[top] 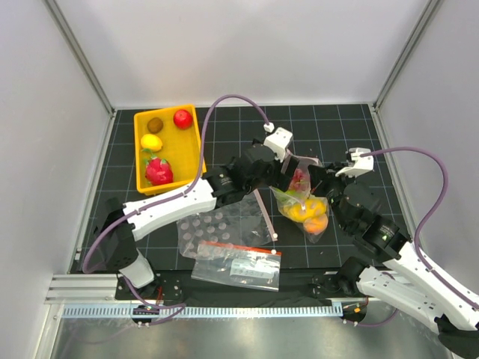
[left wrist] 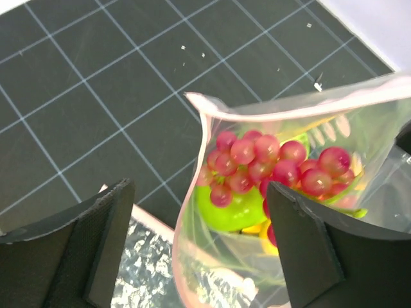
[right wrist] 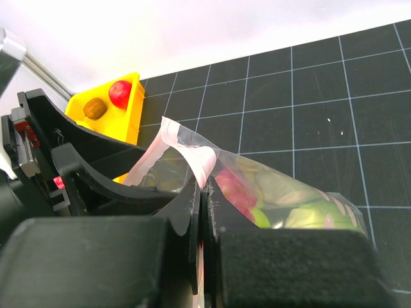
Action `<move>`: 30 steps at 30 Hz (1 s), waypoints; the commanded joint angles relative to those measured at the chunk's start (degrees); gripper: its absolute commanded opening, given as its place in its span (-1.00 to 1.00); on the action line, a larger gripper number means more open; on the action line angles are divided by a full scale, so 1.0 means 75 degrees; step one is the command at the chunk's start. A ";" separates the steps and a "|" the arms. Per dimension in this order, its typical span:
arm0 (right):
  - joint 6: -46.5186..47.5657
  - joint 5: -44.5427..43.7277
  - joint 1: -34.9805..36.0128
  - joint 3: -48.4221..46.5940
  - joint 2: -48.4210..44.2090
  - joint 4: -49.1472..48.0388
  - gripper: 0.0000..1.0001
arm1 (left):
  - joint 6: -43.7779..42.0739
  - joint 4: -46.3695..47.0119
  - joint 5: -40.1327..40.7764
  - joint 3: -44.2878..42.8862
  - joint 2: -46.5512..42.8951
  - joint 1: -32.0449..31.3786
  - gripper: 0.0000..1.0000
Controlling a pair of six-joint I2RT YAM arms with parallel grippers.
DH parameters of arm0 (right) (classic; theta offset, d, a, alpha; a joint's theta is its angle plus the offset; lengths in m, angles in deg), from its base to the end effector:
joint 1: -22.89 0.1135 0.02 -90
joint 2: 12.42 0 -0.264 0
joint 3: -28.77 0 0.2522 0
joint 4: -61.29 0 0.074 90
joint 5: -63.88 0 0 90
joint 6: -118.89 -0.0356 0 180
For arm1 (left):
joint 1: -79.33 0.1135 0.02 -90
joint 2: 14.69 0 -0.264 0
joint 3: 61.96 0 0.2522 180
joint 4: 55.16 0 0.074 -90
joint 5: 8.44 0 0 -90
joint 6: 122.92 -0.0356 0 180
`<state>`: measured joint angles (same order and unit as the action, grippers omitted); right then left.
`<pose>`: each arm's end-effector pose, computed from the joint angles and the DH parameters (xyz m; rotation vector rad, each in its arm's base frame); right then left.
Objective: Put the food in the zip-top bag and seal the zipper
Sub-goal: Adjust the zipper food storage bag at the center of the board.
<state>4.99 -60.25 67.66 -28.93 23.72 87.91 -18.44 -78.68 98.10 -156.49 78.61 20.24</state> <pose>0.1166 0.0875 0.3527 0.1522 1.6537 0.4202 0.2077 -0.3272 0.3415 0.5718 1.9015 -0.5638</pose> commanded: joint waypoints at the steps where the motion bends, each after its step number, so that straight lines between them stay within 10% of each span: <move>1: 0.0046 -0.0031 -0.0028 -0.0410 -0.0002 -0.0379 -0.98 | 0.0061 -0.0268 0.0127 -0.0212 -0.0286 0.0062 0.77; 14: -0.0012 0.0273 -0.0028 -0.0527 0.0302 -0.0309 -0.98 | -0.0044 0.0387 0.0162 0.1067 -0.1308 0.0062 0.91; 19: 0.0046 0.0683 -0.0028 -0.0984 0.0548 0.0077 -0.98 | -0.0021 0.0375 0.0024 0.0833 -0.0827 0.0214 0.40; 25: -0.0036 0.1140 -0.0028 -0.2470 0.1648 0.1935 -0.98 | 0.0225 0.0352 -0.0353 0.0855 -0.0837 0.0612 -0.99; 30: -0.0094 0.1901 -0.0017 -0.4028 0.2809 0.3170 -0.98 | 0.0331 0.0457 -0.0214 0.1429 -0.1668 0.1011 -0.99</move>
<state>4.75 -50.39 67.62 -51.71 42.50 106.93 -16.71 -78.18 95.89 -147.11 71.79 26.69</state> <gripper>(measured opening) 0.043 0.011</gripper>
